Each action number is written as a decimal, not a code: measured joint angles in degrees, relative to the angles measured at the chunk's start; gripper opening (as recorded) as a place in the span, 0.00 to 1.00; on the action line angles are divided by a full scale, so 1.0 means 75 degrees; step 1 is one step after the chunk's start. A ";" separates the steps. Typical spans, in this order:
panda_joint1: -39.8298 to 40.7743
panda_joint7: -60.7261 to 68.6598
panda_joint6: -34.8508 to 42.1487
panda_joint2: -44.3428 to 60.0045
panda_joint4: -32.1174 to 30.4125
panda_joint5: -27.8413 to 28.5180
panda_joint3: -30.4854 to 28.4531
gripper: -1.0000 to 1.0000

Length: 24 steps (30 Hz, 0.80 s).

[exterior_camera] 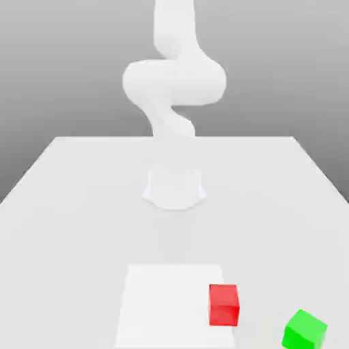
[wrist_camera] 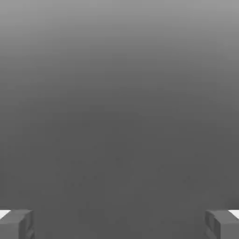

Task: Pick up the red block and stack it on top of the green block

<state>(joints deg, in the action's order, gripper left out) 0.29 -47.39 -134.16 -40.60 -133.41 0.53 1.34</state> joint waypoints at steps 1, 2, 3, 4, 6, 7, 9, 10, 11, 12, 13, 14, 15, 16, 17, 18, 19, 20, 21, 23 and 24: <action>0.0024 -0.0089 -0.0136 0.0301 -0.0093 0.0028 0.0082 0.50; 0.0043 -0.0176 -0.0266 0.0590 -0.0183 0.0057 0.0158 0.50; 0.0055 -0.0263 -0.0394 0.0874 -0.0271 0.0089 0.0227 0.50; 0.0067 -0.0350 -0.0520 0.1154 -0.0358 0.0121 0.0295 0.50; 0.0093 -0.0518 -0.0772 0.1711 -0.0531 0.0180 0.0430 0.50; 0.0105 -0.0602 -0.0897 0.1988 -0.0617 0.0209 0.0496 0.50; 0.0115 -0.0771 -0.1149 0.2543 -0.0790 0.0268 0.0614 0.50; 0.0112 -0.0859 -0.1274 0.2821 -0.0876 0.0305 0.0665 0.50; 0.0106 -0.0947 -0.1398 0.3099 -0.0962 0.0339 0.0712 0.50; 0.0105 -0.1031 -0.1523 0.3377 -0.1048 0.0368 0.0764 0.50; 0.0097 -0.1114 -0.1648 0.3654 -0.1134 0.0397 0.0809 0.50; 0.0084 -0.1196 -0.1774 0.3931 -0.1220 0.0423 0.0849 0.50; 0.0068 -0.1275 -0.1899 0.4208 -0.1306 0.0446 0.0886 0.50; 0.0049 -0.1351 -0.2025 0.4484 -0.1392 0.0464 0.0919 0.50; 0.0006 -0.1422 -0.2149 0.4760 -0.1478 0.0478 0.0942 0.50; -0.0039 -0.1489 -0.2276 0.5036 -0.1565 0.0484 0.0972 0.50; -0.0087 -0.1550 -0.2402 0.5310 -0.1651 0.0481 0.0991 0.50; -0.0140 -0.1603 -0.2529 0.5583 -0.1738 0.0466 0.1003 0.50; -0.0179 -0.1646 -0.2656 0.5855 -0.1825 0.0439 0.1021 0.50; -0.0234 -0.1733 -0.2953 0.6399 -0.1946 0.0418 0.1038 0.50; -0.0267 -0.1802 -0.3153 0.6673 -0.1942 0.0484 0.1001 0.50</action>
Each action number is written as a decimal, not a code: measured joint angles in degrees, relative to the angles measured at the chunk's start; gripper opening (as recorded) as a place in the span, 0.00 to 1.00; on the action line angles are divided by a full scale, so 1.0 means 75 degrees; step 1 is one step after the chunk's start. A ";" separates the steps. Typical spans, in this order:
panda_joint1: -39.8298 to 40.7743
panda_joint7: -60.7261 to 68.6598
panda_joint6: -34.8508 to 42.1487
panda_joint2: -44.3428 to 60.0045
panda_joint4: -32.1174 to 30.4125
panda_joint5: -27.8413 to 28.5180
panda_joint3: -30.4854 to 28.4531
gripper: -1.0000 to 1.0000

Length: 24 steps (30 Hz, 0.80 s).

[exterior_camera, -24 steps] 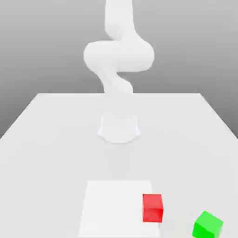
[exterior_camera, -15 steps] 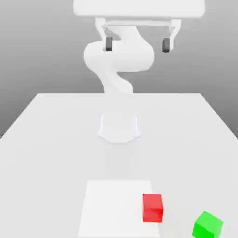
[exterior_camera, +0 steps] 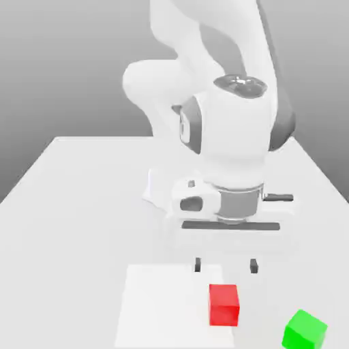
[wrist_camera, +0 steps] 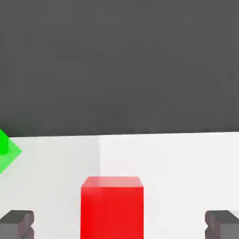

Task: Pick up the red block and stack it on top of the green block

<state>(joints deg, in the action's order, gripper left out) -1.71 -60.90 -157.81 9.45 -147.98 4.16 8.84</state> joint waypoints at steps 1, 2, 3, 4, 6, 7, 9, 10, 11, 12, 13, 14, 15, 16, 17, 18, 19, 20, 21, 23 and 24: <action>-0.0060 -0.0069 -0.0213 0.0275 0.0025 0.0082 -0.0073 0.50; -0.0125 -0.0146 -0.0439 0.0552 0.0058 0.0178 -0.0156 0.50; -0.0203 -0.0221 -0.0668 0.0829 0.0097 0.0274 -0.0254 0.50; -0.0289 -0.0295 -0.0901 0.1109 0.0138 0.0372 -0.0360 0.50; -0.0337 -0.0336 -0.1032 0.1267 0.0161 0.0426 -0.0420 0.00; -0.0336 -0.0337 -0.1033 0.1267 0.0161 0.0428 -0.0420 0.00; -0.0336 -0.0344 -0.1037 0.1267 0.0161 0.0434 -0.0418 0.00; -0.0336 -0.0348 -0.1039 0.1267 0.0161 0.0438 -0.0417 0.00; -0.0359 -0.0370 -0.1104 0.1345 0.0173 0.0467 -0.0445 0.00; -0.0322 -0.0345 -0.1020 0.1246 0.0158 0.0434 -0.0403 0.00; -0.0280 -0.0284 -0.0863 0.1058 0.0128 0.0351 -0.0344 0.00; -0.0232 -0.0209 -0.0668 0.0824 0.0091 0.0250 -0.0275 0.00; -0.0193 -0.0126 -0.0455 0.0569 0.0051 0.0138 -0.0213 0.00; -0.0161 -0.0042 -0.0233 0.0303 0.0009 0.0026 -0.0157 0.00; -0.0122 0.0032 -0.0009 0.0034 -0.0034 -0.0074 -0.0096 0.00; -0.0138 0.0204 0.0198 -0.0075 0.0062 -0.0107 -0.0011 0.00; -0.0191 0.0458 0.0391 -0.0038 0.0282 -0.0079 0.0107 0.00; -0.0254 0.0726 0.0580 0.0024 0.0524 -0.0037 0.0230 0.00; -0.0325 0.1004 0.0767 0.0109 0.0785 0.0017 0.0356 0.00; -0.0478 0.1570 0.1136 0.0303 0.1327 0.0137 0.0610 0.00; -0.0533 0.1845 0.1317 0.0407 0.1601 0.0217 0.0760 0.00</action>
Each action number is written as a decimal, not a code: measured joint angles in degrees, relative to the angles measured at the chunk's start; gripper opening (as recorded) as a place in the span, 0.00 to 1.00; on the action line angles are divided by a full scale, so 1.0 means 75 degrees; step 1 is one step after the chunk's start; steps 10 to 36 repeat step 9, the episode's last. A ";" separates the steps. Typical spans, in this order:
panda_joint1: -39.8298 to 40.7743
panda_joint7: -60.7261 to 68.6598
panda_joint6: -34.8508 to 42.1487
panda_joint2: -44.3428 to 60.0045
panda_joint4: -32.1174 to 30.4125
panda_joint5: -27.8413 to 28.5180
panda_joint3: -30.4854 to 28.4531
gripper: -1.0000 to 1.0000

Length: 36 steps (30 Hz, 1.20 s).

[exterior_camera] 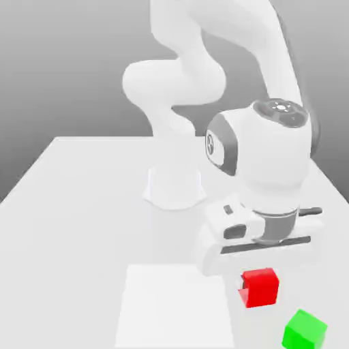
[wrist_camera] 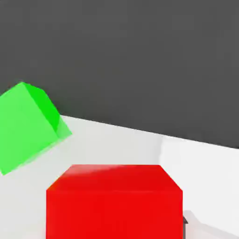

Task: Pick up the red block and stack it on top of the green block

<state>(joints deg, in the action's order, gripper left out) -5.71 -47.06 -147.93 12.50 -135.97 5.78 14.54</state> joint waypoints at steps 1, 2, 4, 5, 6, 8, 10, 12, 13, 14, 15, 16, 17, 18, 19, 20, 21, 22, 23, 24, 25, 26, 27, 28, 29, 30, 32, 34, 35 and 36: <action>-0.0081 0.0285 0.0187 0.0105 0.0277 0.0064 0.0126 0.00; -0.0153 0.0452 0.0243 0.0261 0.0477 0.0155 0.0193 0.00; -0.0277 0.0442 -0.0024 0.0728 0.0650 0.0416 0.0140 0.00; -0.0359 0.0374 -0.0239 0.0989 0.0690 0.0553 0.0054 0.00; -0.0440 0.0294 -0.0461 0.1246 0.0718 0.0686 -0.0041 1.00; -0.0440 0.0294 -0.0461 0.1246 0.0718 0.0685 -0.0041 1.00; -0.0440 0.0294 -0.0461 0.1246 0.0718 0.0685 -0.0041 1.00; -0.0440 0.0294 -0.0461 0.1246 0.0718 0.0685 -0.0041 1.00; -0.0440 0.0294 -0.0461 0.1246 0.0718 0.0685 -0.0041 1.00; -0.0440 0.0294 -0.0461 0.1246 0.0718 0.0685 -0.0041 1.00; -0.0440 0.0294 -0.0461 0.1246 0.0718 0.0685 -0.0041 1.00; -0.0440 0.0294 -0.0461 0.1246 0.0718 0.0685 -0.0041 1.00; -0.0440 0.0294 -0.0461 0.1246 0.0718 0.0685 -0.0041 1.00; -0.0440 0.0294 -0.0461 0.1246 0.0718 0.0685 -0.0041 1.00; -0.0440 0.0294 -0.0461 0.1246 0.0718 0.0685 -0.0041 1.00; -0.0440 0.0294 -0.0461 0.1246 0.0718 0.0685 -0.0041 1.00; -0.0440 0.0294 -0.0461 0.1246 0.0718 0.0685 -0.0041 1.00; -0.0440 0.0294 -0.0461 0.1246 0.0718 0.0685 -0.0041 1.00; -0.0440 0.0294 -0.0461 0.1246 0.0718 0.0685 -0.0041 1.00; -0.0440 0.0294 -0.0461 0.1246 0.0718 0.0685 -0.0041 1.00; -0.0440 0.0294 -0.0461 0.1246 0.0718 0.0685 -0.0041 1.00; -0.0440 0.0294 -0.0461 0.1246 0.0718 0.0685 -0.0041 1.00; -0.0440 0.0294 -0.0461 0.1246 0.0718 0.0685 -0.0041 1.00; -0.0440 0.0294 -0.0461 0.1246 0.0718 0.0685 -0.0041 1.00; -0.0440 0.0294 -0.0461 0.1246 0.0718 0.0685 -0.0041 1.00; -0.0440 0.0294 -0.0461 0.1246 0.0718 0.0685 -0.0041 1.00; -0.0440 0.0294 -0.0461 0.1246 0.0718 0.0685 -0.0041 1.00; -0.0440 0.0294 -0.0461 0.1246 0.0718 0.0685 -0.0041 1.00; -0.0440 0.0294 -0.0461 0.1246 0.0718 0.0685 -0.0041 1.00; -0.0440 0.0294 -0.0461 0.1246 0.0718 0.0685 -0.0041 1.00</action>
